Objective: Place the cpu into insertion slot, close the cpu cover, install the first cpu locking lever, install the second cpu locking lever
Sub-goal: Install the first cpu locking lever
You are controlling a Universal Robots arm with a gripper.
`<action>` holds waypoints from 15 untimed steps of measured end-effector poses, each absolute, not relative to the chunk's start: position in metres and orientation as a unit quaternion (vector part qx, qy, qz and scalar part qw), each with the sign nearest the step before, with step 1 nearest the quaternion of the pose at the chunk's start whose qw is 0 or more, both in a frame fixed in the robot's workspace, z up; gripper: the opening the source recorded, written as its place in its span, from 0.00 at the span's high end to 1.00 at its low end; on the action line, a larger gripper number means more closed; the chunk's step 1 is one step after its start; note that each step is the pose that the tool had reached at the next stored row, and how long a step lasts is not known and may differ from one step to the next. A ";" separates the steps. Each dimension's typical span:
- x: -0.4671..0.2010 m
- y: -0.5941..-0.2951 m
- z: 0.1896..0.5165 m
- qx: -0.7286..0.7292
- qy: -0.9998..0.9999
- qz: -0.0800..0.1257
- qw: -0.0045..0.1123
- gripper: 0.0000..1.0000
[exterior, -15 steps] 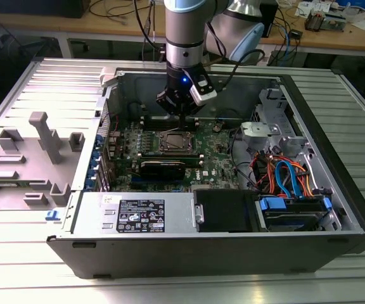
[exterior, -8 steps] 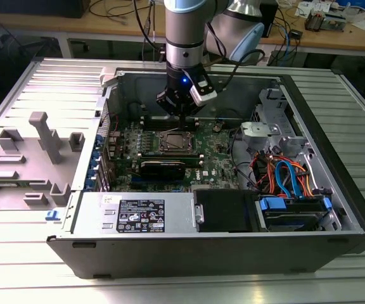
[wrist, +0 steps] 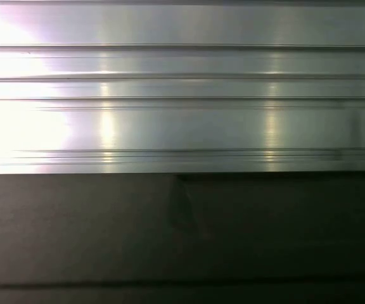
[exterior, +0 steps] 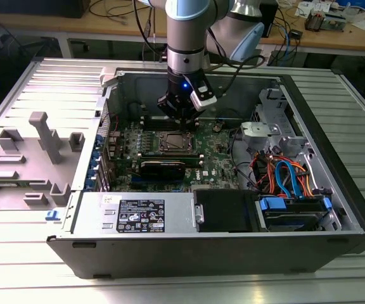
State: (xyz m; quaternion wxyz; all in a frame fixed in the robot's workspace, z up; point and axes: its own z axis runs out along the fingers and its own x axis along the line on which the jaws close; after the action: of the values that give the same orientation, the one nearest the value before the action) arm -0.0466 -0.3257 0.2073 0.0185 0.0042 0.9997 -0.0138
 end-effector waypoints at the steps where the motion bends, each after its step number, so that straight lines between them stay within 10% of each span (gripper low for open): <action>1: -0.047 -0.326 0.207 0.004 1.000 -0.014 0.019 0.89; 15: -0.047 -0.326 0.207 0.004 1.000 -0.014 0.019 0.89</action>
State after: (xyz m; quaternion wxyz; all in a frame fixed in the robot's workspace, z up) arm -0.0465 -0.3257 0.2070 0.0186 0.0042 0.9997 -0.0137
